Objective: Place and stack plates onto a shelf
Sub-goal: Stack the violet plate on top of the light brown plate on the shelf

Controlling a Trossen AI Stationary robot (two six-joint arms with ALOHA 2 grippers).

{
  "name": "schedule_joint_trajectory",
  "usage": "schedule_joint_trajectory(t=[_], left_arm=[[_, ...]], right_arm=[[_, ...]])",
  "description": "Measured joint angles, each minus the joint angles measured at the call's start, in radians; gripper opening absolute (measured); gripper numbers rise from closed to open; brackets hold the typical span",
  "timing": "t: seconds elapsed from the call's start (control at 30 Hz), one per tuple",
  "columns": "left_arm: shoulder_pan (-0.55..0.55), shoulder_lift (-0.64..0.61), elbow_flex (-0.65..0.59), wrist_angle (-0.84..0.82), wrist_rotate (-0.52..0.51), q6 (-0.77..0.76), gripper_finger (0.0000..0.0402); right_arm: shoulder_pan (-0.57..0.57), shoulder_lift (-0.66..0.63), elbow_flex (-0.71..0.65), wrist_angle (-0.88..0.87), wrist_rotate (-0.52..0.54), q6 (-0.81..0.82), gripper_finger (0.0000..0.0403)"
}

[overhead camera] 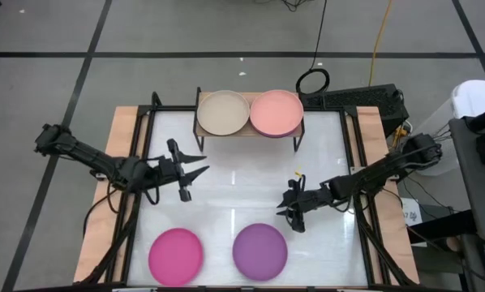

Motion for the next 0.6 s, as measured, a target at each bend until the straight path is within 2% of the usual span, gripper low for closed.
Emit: schedule_joint_trajectory(t=[0.37, 0.6], left_arm=[[0.044, 0.011, -0.002, -0.008, 0.006, -0.036, 0.0138], [0.044, 0.011, -0.002, -0.019, 0.028, -0.056, 0.0138]], right_arm=[[-0.007, 0.132, 0.133, -0.027, -0.106, -0.002, 0.0096], [0.004, 0.144, 0.168, -0.042, -0.132, 0.030, 0.0096]])
